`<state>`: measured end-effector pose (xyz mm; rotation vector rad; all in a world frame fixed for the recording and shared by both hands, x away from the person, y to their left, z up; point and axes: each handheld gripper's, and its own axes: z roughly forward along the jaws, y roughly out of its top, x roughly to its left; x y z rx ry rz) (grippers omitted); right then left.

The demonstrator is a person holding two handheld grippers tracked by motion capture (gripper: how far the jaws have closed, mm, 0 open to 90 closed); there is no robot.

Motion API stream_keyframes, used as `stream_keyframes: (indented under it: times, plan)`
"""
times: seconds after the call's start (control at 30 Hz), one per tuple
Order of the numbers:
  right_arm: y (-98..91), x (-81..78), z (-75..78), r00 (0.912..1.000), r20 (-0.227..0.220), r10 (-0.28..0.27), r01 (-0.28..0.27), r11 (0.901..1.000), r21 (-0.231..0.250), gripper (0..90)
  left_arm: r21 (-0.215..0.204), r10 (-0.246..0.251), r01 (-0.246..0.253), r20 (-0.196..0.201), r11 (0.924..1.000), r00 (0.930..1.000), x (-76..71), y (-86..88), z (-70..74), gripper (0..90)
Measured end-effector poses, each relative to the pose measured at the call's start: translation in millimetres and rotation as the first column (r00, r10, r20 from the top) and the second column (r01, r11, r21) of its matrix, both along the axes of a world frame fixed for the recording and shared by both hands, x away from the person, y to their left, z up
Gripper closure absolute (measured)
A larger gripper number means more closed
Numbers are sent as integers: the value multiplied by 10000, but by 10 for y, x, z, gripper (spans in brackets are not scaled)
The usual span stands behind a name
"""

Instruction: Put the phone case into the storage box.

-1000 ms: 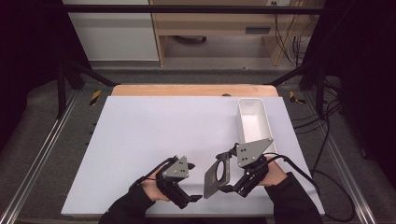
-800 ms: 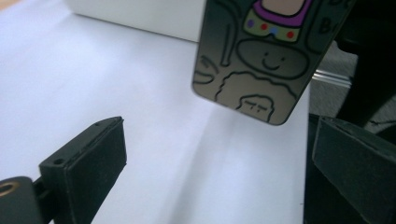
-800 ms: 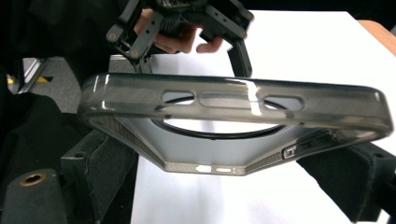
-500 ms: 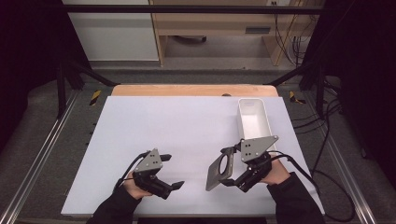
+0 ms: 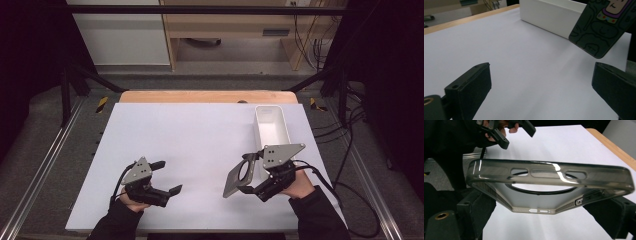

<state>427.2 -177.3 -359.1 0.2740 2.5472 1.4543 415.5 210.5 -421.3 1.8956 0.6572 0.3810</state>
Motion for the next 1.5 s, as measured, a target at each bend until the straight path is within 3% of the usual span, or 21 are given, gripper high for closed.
stream_keyframes:
  times: [0.2,0.4,0.97,1.23,1.5]
  plan:
    - [-22,1,29,9989,88,-450,448,9987,235,123,-329,501,-499,38,9982,9987,-10,149,-35,19]
    - [-48,15,61,9952,55,-977,974,9942,462,123,-537,1163,-1159,42,9918,9932,-24,312,-77,18]
    - [-84,66,117,9782,-50,-2075,2070,9738,939,123,-301,2075,-2075,-48,9778,9782,-7,562,-211,18]
    - [-107,99,173,9642,-101,-2648,2644,9587,1044,123,-174,2280,-2280,27,9735,9736,1,602,-251,18]
    - [-126,129,232,9511,-134,-3087,3085,9460,997,122,-135,2650,-2647,188,9642,9641,22,643,-278,18]
